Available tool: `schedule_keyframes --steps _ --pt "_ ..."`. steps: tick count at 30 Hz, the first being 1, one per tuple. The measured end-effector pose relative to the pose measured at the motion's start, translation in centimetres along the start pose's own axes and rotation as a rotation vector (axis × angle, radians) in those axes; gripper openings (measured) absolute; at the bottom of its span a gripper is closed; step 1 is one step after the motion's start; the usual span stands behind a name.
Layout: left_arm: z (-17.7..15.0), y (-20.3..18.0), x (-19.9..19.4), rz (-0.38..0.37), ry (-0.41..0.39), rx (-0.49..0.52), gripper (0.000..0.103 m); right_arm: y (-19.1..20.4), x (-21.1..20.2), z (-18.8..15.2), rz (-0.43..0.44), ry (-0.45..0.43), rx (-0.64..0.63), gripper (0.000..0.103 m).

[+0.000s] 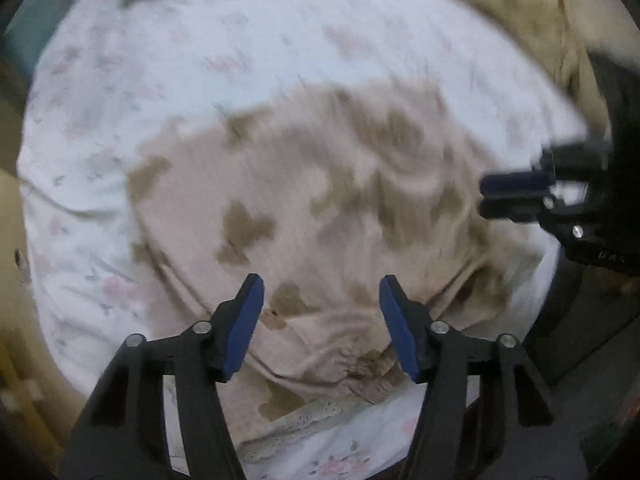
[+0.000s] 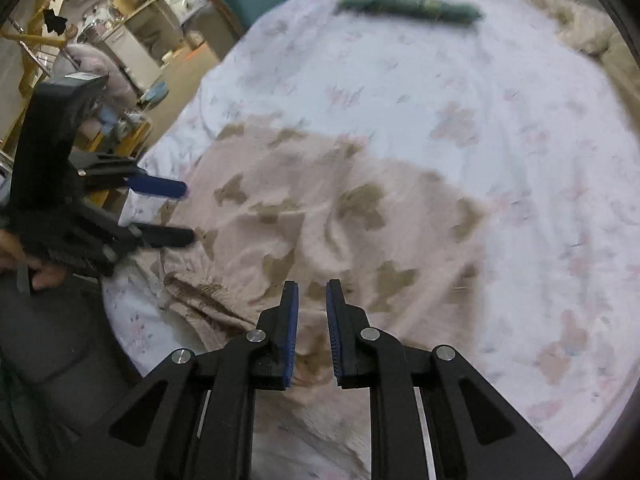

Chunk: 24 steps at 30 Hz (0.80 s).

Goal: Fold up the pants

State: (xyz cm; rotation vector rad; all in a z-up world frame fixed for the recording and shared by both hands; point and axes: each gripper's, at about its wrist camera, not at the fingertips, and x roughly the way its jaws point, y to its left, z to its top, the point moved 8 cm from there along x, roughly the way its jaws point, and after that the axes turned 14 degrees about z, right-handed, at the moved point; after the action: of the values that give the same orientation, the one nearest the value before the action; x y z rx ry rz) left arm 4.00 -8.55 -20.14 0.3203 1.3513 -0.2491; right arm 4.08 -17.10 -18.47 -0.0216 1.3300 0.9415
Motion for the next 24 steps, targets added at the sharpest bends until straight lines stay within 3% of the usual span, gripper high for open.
schedule_keyframes --steps 4,7,9,11,12,13,15,19,24 --pt "-3.2 -2.4 1.5 0.06 0.07 0.18 0.057 2.3 3.0 -3.6 0.056 0.197 -0.09 0.017" --pt "-5.2 -2.1 1.4 0.038 0.118 0.184 0.059 1.9 2.5 -5.6 0.024 0.244 -0.077 0.017" --pt "-4.4 -0.4 0.1 0.023 0.074 0.101 0.062 1.1 0.3 -4.3 0.02 0.144 -0.028 0.017" --pt "-2.8 2.8 -0.8 0.067 0.013 -0.033 0.073 -0.5 -2.0 -2.7 0.014 0.03 0.051 0.017" --pt "-2.0 4.9 -0.9 0.113 -0.006 -0.124 0.073 -2.1 -3.3 -1.7 -0.001 -0.039 0.124 0.019" --pt "-1.7 6.5 -0.8 0.149 -0.009 -0.19 0.073 -3.6 -4.1 -1.2 -0.015 -0.083 0.191 0.024" --pt "-1.0 9.6 -0.5 0.182 -0.008 -0.326 0.073 -8.0 -6.2 -0.4 -0.064 -0.196 0.38 0.057" --pt "0.1 13.9 -0.2 0.149 -0.02 -0.553 0.073 -12.6 -7.4 0.8 -0.027 -0.301 0.578 0.057" --pt "1.5 16.8 0.6 0.101 -0.034 -0.743 0.071 -14.4 -6.9 2.8 -0.016 -0.333 0.595 0.055"
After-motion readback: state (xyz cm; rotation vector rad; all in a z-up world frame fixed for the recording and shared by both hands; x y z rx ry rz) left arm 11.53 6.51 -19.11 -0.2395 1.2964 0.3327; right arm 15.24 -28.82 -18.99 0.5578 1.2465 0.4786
